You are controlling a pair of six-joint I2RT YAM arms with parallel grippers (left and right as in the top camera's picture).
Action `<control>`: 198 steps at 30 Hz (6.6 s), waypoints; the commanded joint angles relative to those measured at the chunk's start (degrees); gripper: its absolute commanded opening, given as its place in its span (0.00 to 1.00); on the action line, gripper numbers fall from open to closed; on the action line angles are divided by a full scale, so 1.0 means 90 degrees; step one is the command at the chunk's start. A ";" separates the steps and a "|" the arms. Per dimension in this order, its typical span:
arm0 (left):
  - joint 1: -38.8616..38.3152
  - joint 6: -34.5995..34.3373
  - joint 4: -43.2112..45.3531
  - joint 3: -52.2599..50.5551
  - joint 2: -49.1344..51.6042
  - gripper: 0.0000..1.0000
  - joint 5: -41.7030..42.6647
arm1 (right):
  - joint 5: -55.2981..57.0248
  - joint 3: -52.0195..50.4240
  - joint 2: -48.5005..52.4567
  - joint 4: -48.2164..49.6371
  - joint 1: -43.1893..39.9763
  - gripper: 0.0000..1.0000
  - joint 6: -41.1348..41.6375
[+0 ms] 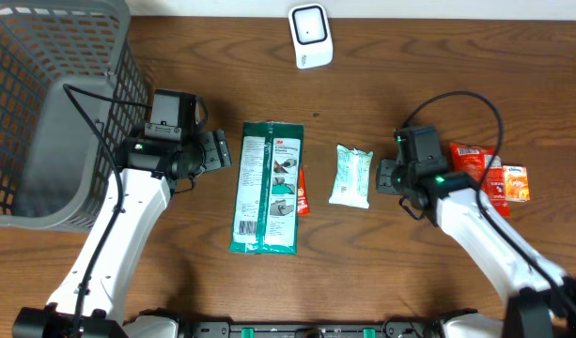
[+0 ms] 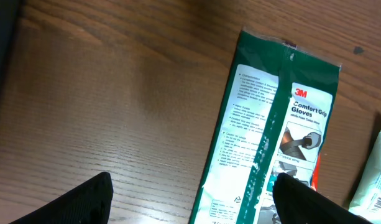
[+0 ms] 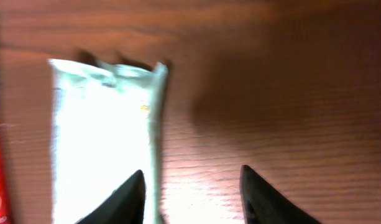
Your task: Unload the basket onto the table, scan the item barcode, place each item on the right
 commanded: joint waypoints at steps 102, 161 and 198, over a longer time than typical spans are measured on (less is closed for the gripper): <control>-0.3485 -0.1307 0.4039 0.0075 0.3704 0.08 0.0865 | -0.4223 0.0085 0.1139 0.0260 -0.1783 0.68 -0.2076; -0.3485 -0.1307 0.4041 0.0075 0.3866 0.08 0.0869 | -0.5124 0.0083 0.2594 0.1557 -0.1586 0.67 -0.1450; -0.3485 -0.1304 0.4036 0.0075 0.3864 0.08 0.0867 | -0.5115 0.0083 0.2594 0.1700 -0.1256 0.11 -0.1389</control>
